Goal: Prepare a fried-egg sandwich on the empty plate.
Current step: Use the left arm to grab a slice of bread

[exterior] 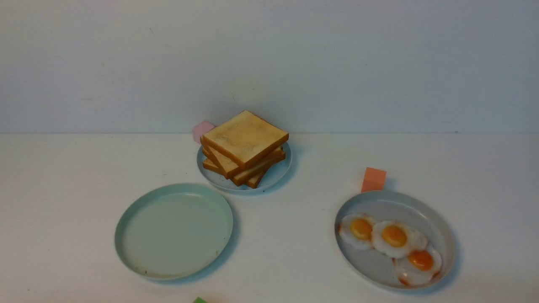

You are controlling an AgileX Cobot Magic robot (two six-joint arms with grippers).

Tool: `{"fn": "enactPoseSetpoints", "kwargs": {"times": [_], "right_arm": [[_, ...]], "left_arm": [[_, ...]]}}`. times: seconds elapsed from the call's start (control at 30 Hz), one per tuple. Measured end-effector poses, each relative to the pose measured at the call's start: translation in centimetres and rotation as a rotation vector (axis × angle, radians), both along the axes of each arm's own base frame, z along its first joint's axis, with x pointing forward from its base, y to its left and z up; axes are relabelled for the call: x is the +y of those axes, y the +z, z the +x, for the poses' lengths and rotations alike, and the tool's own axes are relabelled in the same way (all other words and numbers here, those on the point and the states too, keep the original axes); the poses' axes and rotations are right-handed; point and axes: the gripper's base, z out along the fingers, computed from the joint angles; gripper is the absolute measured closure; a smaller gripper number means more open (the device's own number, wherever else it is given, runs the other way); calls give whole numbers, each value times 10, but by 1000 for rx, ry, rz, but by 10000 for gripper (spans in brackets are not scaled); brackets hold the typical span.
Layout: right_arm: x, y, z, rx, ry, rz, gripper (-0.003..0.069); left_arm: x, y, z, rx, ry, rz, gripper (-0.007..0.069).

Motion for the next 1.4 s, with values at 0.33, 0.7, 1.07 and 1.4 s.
{"fn": "enactPoseSetpoints", "kwargs": {"times": [0.33, 0.7, 1.07, 1.4], "right_arm": [[0, 0, 0, 0, 0, 0, 421], [0, 0, 0, 0, 0, 0, 421], [0, 0, 0, 0, 0, 0, 421], [0, 0, 0, 0, 0, 0, 421]], "left_arm": [[0, 0, 0, 0, 0, 0, 386], [-1, 15, 4, -174, 35, -206, 386], [0, 57, 1, -386, 68, -544, 491], [-27, 126, 19, -145, -329, -136, 638]]}}
